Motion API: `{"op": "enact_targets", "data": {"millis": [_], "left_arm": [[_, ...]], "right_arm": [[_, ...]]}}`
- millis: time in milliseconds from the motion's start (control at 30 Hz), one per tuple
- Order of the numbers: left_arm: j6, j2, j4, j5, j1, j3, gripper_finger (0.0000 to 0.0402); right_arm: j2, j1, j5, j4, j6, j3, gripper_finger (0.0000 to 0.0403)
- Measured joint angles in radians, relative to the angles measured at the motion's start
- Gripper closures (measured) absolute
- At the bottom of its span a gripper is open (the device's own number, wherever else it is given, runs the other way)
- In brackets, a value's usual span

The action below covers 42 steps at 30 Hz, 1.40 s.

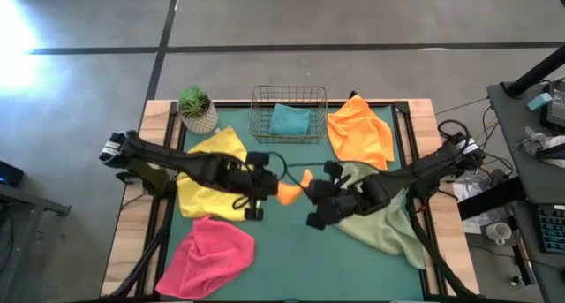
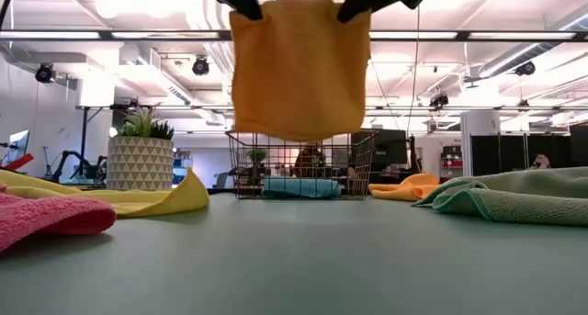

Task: Fold microfiber towels
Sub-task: Put the left orange microfiber cloth into the wire basket

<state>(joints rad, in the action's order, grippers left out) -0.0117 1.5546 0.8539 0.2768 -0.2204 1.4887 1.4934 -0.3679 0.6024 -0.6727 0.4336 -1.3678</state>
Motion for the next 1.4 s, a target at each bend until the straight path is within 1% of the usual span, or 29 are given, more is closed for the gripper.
{"op": "enact_targets", "data": {"millis": [200, 367, 500, 600, 733, 800, 867, 967, 1033, 1100, 1233, 1400], "left_arm": [[0.088, -0.033, -0.014, 0.072, 0.099, 0.008, 0.0400], [0.174, -0.043, -0.029, 0.073, 0.181, 0.010, 0.0400], [0.237, -0.046, -0.071, 0.074, 0.252, 0.011, 0.0400], [0.304, -0.045, -0.138, 0.078, 0.316, 0.010, 0.0400], [0.354, -0.029, -0.227, 0.079, 0.415, 0.008, 0.0400], [0.375, -0.016, -0.278, 0.080, 0.460, 0.008, 0.0400], [0.392, -0.013, -0.286, 0.076, 0.508, 0.004, 0.0400], [0.408, 0.005, -0.391, 0.073, 0.568, -0.008, 0.0400], [0.416, 0.023, -0.401, 0.072, 0.607, -0.013, 0.0400], [0.420, 0.054, -0.467, 0.070, 0.634, -0.012, 0.0400], [0.439, 0.114, -0.516, 0.040, 0.678, -0.012, 0.0400], [0.495, 0.195, -0.516, 0.032, 0.705, 0.002, 0.0400]], "right_arm": [[-0.030, 0.094, 0.004, 0.013, -0.031, 0.000, 0.0392], [-0.073, 0.187, 0.004, 0.027, -0.084, 0.000, 0.0392], [-0.099, 0.279, 0.003, 0.045, -0.119, 0.000, 0.0392], [-0.106, 0.355, -0.015, 0.090, -0.177, 0.000, 0.0392], [-0.099, 0.472, -0.104, 0.146, -0.279, 0.000, 0.0392], [-0.090, 0.532, -0.118, 0.161, -0.319, 0.000, 0.0392], [-0.079, 0.589, -0.145, 0.183, -0.362, 0.000, 0.0392], [-0.065, 0.681, -0.236, 0.227, -0.426, 0.000, 0.0392], [-0.051, 0.737, -0.294, 0.263, -0.452, 0.000, 0.0392], [-0.035, 0.787, -0.333, 0.289, -0.470, 0.000, 0.0392], [0.010, 0.865, -0.428, 0.321, -0.497, 0.000, 0.0392], [0.078, 0.918, -0.476, 0.331, -0.525, 0.000, 0.0392]]}}
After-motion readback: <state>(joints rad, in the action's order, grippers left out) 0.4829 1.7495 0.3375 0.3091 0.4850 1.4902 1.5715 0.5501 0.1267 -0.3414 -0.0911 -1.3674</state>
